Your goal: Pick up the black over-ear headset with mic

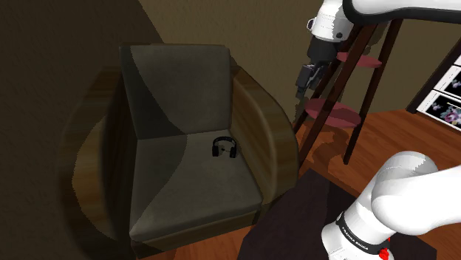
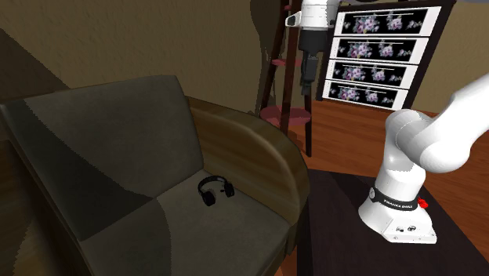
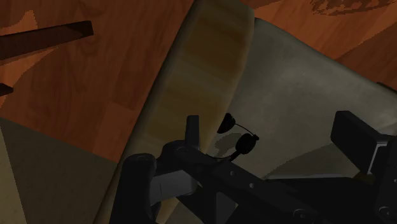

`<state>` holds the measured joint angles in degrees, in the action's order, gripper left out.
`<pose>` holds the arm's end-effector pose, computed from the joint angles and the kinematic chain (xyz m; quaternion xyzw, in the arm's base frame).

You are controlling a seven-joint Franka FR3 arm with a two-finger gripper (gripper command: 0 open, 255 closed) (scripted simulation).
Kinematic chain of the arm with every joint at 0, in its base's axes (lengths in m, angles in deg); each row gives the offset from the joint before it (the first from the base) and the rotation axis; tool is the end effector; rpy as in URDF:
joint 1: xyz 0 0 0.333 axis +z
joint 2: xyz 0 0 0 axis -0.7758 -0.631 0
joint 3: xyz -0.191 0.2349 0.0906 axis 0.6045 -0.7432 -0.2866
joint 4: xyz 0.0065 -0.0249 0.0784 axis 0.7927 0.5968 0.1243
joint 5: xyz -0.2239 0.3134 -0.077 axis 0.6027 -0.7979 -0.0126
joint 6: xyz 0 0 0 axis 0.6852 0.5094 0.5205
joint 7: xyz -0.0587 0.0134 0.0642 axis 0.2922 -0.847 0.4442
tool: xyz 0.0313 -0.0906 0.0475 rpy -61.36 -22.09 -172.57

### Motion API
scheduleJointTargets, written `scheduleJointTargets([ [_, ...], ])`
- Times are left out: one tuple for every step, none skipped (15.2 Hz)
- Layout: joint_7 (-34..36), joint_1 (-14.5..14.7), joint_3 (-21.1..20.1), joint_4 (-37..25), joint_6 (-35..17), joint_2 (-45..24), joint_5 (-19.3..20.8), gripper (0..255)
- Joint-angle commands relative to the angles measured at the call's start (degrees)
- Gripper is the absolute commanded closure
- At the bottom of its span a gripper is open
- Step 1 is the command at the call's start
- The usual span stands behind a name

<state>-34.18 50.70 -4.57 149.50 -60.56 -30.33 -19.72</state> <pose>0.3208 -0.0299 0.5964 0.9993 0.0202 0.0186 0.0234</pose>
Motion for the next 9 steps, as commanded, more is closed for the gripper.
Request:
scheduleJointTargets([
  [0.0, 0.0, 0.0, 0.0, 0.0, 0.0, 0.0, 0],
  [1.1, -0.03, -0.46, 1.27, -2.12, -0.65, -0.23, 0],
  [2.19, -0.06, -0.92, 2.45, -4.27, -1.39, -0.44, 0],
  [3.28, -0.09, -1.38, 3.54, -6.42, -2.24, -0.64, 0],
  [4.37, -0.12, -1.84, 4.55, -8.59, -3.2, -0.82, 0],
  [5.45, -0.15, -2.3, 5.46, -10.77, -4.25, -0.98, 0],
  [6.54, -0.18, -2.76, 6.28, -12.96, -5.41, -1.11, 0],
  [7.64, -0.21, -3.21, 7.01, -15.15, -6.67, -1.22, 0],
  [8.74, -0.26, -3.67, 7.64, -17.35, -8.02, -1.31, 0],
])
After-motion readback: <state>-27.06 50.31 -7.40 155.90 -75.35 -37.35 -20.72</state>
